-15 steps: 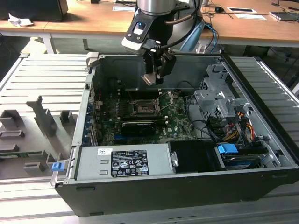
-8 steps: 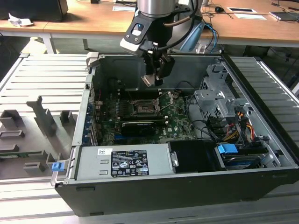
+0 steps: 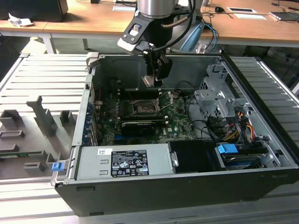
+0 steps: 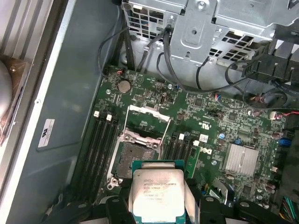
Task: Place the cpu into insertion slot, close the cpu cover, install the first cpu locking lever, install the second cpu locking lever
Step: 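Place the cpu into insertion slot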
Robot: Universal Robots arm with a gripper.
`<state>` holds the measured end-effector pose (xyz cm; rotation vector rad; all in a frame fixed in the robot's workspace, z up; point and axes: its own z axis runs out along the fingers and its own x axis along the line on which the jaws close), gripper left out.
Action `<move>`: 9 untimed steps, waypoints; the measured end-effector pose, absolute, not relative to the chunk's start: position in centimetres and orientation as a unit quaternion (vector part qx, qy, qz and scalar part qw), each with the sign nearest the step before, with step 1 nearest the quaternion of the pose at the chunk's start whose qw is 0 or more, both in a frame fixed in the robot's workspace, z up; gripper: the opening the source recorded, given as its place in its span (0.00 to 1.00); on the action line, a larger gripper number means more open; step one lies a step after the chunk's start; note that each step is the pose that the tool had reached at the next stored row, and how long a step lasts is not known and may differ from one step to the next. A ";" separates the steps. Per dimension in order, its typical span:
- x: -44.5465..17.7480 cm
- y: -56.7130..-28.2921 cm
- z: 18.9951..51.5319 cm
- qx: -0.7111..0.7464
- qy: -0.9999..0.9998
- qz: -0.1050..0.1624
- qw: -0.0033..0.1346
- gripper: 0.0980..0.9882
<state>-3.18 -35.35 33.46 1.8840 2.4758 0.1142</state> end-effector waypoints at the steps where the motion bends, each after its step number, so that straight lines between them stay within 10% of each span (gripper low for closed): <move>1: -3.2 -35.4 33.4 0.605 0.795 0.037 0.014 0.48; 9: -3.2 -35.4 33.2 0.605 0.795 0.037 0.014 0.48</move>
